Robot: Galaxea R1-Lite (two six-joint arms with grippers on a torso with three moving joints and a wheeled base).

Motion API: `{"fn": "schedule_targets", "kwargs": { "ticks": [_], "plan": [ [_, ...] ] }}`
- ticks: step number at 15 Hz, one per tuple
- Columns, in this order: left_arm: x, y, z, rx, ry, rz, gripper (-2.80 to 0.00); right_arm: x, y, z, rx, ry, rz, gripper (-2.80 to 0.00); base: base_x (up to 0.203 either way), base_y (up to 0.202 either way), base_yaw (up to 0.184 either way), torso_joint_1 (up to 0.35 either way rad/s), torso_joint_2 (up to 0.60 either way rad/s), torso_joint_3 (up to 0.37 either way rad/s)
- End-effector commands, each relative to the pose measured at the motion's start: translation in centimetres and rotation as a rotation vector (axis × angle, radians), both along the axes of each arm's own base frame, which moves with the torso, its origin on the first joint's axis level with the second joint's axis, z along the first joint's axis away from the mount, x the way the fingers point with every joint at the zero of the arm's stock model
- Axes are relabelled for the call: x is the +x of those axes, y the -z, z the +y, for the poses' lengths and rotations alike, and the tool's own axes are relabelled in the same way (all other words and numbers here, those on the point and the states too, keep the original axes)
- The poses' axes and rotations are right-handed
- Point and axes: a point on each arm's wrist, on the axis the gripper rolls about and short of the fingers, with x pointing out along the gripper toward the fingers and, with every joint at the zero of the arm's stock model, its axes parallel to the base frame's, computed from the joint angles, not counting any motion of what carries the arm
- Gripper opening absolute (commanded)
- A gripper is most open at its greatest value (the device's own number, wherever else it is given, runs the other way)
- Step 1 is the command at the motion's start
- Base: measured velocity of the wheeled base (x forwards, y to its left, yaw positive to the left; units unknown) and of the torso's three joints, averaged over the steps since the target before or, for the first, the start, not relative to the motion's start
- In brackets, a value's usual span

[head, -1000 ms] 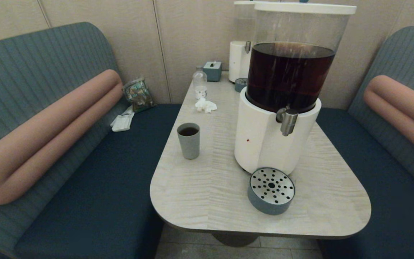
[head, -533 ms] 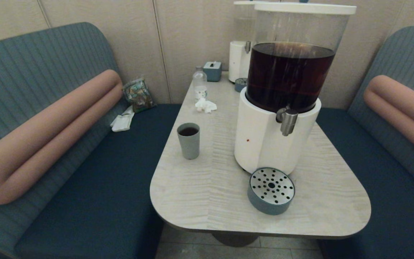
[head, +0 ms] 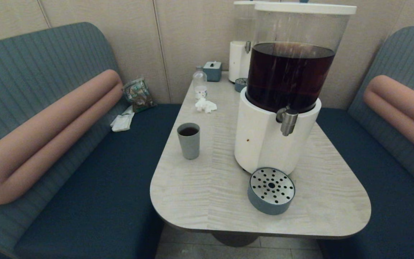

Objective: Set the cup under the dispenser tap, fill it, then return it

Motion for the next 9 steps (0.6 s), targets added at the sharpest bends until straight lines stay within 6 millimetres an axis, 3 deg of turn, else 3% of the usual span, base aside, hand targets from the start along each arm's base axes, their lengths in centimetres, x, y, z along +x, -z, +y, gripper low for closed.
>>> {"fn": "schedule_targets", "kwargs": {
  "ticks": [1,9],
  "plan": [
    [0.01,0.01,0.00,-0.001,0.000,0.002,-2.80,-0.01,0.00,0.00,-0.001,-0.001,-0.002,-2.80,0.000,0.000,0.000,0.000,0.00,0.000],
    [0.01,0.01,0.00,-0.001,0.000,0.002,-2.80,-0.01,-0.03,-0.01,0.062,0.006,-0.003,-2.80,0.000,0.000,0.000,0.000,0.00,0.000]
  ]
}}
